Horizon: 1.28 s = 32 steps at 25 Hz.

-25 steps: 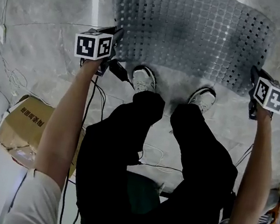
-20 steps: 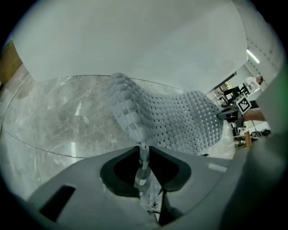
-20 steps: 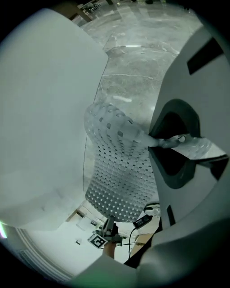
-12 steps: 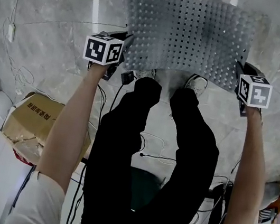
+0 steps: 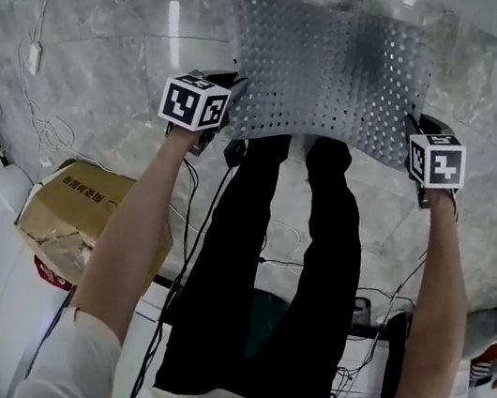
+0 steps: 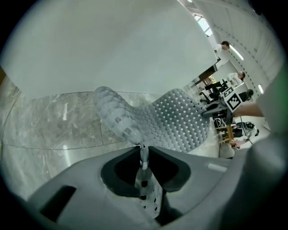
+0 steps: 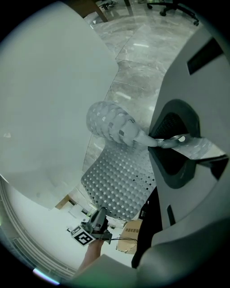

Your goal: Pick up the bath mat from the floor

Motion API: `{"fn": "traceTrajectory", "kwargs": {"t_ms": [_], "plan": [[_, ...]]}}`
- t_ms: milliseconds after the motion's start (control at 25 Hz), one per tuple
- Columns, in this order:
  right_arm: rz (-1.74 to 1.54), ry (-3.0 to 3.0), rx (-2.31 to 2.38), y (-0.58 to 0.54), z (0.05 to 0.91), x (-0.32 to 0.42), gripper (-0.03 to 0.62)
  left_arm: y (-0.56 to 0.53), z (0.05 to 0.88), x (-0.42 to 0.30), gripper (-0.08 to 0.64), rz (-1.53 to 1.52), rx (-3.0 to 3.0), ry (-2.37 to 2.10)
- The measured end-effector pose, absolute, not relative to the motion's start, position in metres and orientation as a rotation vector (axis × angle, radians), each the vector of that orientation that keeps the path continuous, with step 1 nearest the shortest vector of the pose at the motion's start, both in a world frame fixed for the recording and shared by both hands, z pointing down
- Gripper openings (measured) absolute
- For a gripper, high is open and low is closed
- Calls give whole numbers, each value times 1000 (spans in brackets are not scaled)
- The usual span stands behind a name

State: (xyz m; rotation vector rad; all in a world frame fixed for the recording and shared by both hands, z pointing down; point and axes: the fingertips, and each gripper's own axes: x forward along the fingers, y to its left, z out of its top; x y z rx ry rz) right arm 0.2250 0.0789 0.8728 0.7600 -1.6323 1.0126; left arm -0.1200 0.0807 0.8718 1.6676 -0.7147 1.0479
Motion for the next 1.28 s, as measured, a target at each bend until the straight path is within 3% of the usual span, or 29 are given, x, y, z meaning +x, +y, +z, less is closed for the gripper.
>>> {"fn": "traceTrajectory", "kwargs": {"t_ms": [440, 1280], "plan": [[1029, -1609, 833, 107, 755, 229, 51, 123, 744, -113, 66, 979, 1601, -782], [916, -1689, 983, 110, 560, 226, 51, 135, 567, -173, 66, 896, 1643, -934]]}}
